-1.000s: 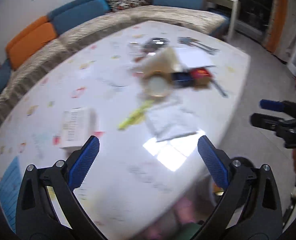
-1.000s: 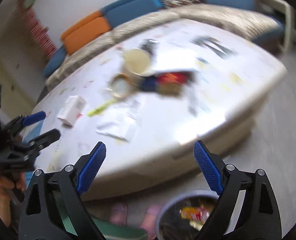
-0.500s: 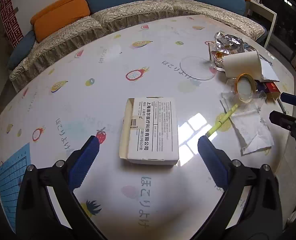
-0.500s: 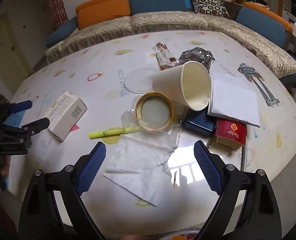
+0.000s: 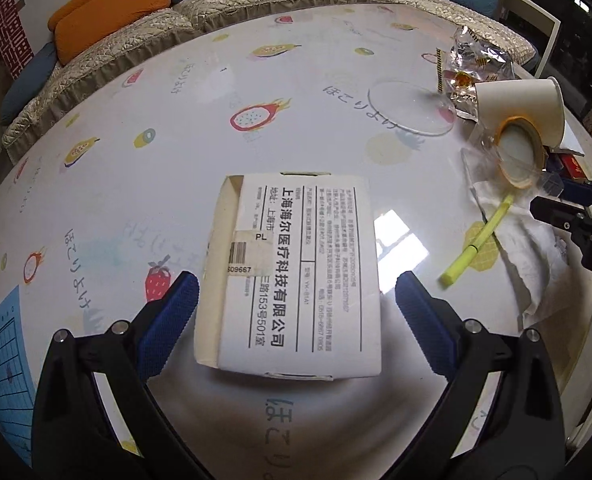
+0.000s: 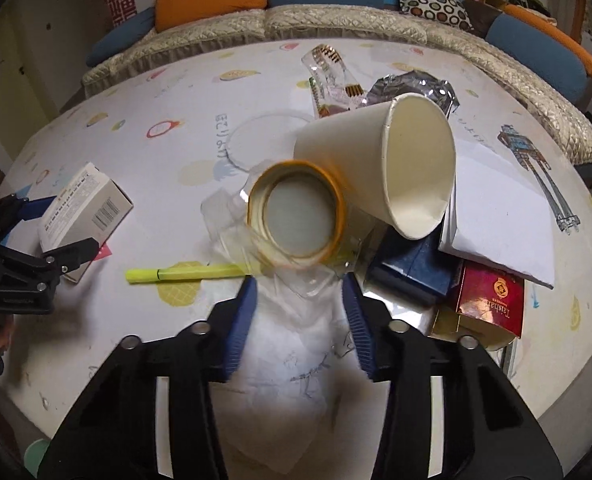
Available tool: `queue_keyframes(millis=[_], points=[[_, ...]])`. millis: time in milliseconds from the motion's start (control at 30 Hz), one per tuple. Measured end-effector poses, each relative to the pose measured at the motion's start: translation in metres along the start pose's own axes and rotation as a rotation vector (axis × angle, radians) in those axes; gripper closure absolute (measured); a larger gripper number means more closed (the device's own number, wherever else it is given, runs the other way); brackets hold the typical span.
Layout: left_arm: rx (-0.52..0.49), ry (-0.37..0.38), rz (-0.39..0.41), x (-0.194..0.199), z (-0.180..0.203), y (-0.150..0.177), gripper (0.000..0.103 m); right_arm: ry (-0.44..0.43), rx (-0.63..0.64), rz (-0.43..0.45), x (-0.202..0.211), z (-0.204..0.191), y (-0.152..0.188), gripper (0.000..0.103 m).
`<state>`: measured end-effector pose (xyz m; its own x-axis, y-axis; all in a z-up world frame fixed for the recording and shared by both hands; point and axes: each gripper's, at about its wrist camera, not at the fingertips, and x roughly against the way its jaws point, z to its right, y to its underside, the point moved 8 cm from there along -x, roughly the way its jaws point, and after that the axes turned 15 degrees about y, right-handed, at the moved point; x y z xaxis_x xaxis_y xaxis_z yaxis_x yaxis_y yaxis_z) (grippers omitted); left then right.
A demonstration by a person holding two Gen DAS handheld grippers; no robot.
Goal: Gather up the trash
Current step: 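Grasp the white cardboard box with the left tool while the right tool grasps the clear lid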
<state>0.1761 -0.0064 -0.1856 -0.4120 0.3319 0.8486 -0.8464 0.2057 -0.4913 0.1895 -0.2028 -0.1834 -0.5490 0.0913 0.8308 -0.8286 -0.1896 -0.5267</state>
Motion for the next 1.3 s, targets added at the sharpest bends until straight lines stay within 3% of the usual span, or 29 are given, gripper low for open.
queue_keyframes(millis=[67, 100, 133, 233, 333, 367, 400, 433, 500, 567, 700, 1100, 1200, 1267, 1300], points=[[0.006, 0.012, -0.001, -0.001, 0.0, 0.003, 0.015, -0.005, 0.017, -0.011, -0.001, -0.004, 0.005, 0.077], [0.005, 0.009, -0.004, -0.002, -0.001, 0.004, 0.029, -0.005, 0.026, -0.002, 0.0, -0.005, 0.006, 0.082], [0.004, 0.006, -0.01, -0.002, -0.002, 0.005, 0.035, -0.013, 0.027, 0.003, 0.002, -0.006, 0.007, 0.083], [0.021, 0.029, -0.012, -0.002, -0.005, 0.005, 0.042, -0.039, 0.013, 0.004, 0.005, -0.008, 0.005, 0.083], [0.034, 0.023, 0.002, 0.004, -0.009, 0.004, 0.042, -0.059, 0.028, 0.02, 0.013, -0.012, -0.001, 0.081], [0.035, 0.024, 0.007, 0.006, -0.01, 0.003, 0.042, -0.063, 0.039, 0.03, 0.017, -0.014, -0.003, 0.077], [0.034, 0.022, 0.01, 0.007, -0.01, 0.003, 0.042, -0.055, 0.047, 0.038, 0.02, -0.014, -0.004, 0.052], [0.033, 0.021, 0.013, 0.009, -0.011, 0.003, 0.042, -0.035, 0.045, 0.06, 0.024, -0.012, -0.007, 0.036], [0.037, 0.021, 0.024, 0.011, -0.013, 0.002, 0.043, -0.02, 0.036, 0.117, 0.032, -0.008, -0.013, 0.036], [0.042, 0.027, 0.035, 0.013, -0.015, 0.002, 0.043, -0.049, 0.028, 0.101, 0.032, -0.009, -0.016, 0.04], [0.047, 0.016, 0.05, 0.016, -0.017, 0.0, 0.043, -0.061, 0.07, 0.08, 0.024, -0.022, -0.019, 0.059], [0.043, 0.022, 0.053, 0.017, -0.021, 0.002, 0.043, -0.069, 0.08, 0.137, 0.023, -0.033, -0.043, 0.057], [0.05, 0.025, 0.05, 0.015, -0.022, 0.001, 0.043, -0.057, 0.117, 0.114, 0.015, -0.041, -0.044, 0.057], [0.052, 0.03, 0.05, 0.014, -0.022, 0.002, 0.043, -0.034, 0.132, 0.094, 0.006, -0.043, -0.041, 0.059], [0.05, 0.03, 0.049, 0.014, -0.021, 0.002, 0.043, -0.018, 0.138, 0.103, 0.004, -0.043, -0.041, 0.069]])
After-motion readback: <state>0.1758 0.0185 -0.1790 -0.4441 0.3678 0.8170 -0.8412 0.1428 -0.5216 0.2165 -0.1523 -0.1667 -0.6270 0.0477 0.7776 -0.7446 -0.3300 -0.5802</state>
